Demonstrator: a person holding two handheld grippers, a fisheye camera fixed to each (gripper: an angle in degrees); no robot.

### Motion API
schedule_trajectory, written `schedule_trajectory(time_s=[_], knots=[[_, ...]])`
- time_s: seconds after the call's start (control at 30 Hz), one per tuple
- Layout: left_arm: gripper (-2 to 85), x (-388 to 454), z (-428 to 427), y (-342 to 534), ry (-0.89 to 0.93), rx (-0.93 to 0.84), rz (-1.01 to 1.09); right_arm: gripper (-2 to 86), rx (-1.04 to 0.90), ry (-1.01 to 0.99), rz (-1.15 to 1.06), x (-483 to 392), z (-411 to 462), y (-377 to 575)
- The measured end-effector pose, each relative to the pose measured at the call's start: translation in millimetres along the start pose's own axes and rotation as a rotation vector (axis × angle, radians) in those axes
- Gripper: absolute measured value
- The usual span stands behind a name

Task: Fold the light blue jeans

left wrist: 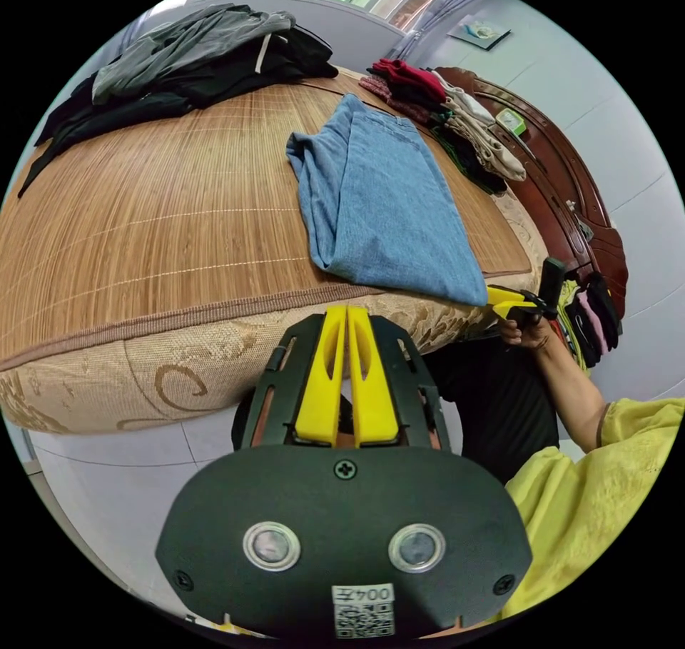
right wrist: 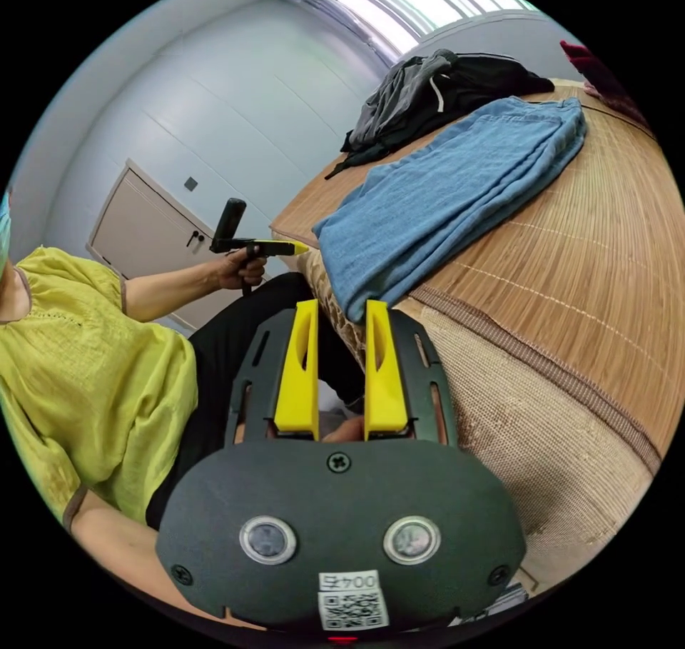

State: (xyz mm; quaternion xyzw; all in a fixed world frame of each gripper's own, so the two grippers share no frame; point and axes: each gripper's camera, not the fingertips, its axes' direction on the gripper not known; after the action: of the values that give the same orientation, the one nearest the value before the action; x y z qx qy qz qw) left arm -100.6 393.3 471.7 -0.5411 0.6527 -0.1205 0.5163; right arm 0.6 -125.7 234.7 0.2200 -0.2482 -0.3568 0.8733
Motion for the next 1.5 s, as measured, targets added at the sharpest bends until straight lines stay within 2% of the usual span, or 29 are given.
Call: schedule_trajectory(time_s=[0.2, 0.27, 0.37, 0.6, 0.67, 0.8, 1.13, 1.33, 1.5], knots=[[0.1, -4, 8, 3, 0.014, -0.006, -0.022, 9.0, -0.043, 0.042, -0.016, -8, 11, -11], [0.1, -5, 12, 3, 0.017, -0.012, -0.031, 5.4, -0.061, 0.147, -0.049, -20, 11, -10], [0.1, -6, 16, 5, 0.015, -0.013, -0.035, 2.2, -0.100, 0.191, -0.078, -30, 7, -5], [0.1, -16, 21, 10, 0.042, 0.011, -0.077, -0.1, -0.221, 0.375, -0.067, -59, 5, -3], [0.1, -19, 24, 12, 0.053, 0.016, -0.087, 0.8, -0.154, 0.431, -0.026, -76, -6, -1], [0.1, -22, 31, 11, 0.071, 0.008, -0.090, 5.6, 0.058, 0.403, 0.050, -98, -15, 0], [0.1, -28, 45, 5, 0.088, 0.016, -0.084, 7.0, 0.015, 0.456, 0.237, -105, 11, -13], [0.1, -42, 51, -2, 0.131, 0.032, -0.118, 4.9, 0.067, 0.361, 0.319, -109, 1, -21], [0.1, -53, 57, -11, 0.171, 0.046, -0.152, 1.0, 0.069, 0.501, 0.221, -148, -14, -41]])
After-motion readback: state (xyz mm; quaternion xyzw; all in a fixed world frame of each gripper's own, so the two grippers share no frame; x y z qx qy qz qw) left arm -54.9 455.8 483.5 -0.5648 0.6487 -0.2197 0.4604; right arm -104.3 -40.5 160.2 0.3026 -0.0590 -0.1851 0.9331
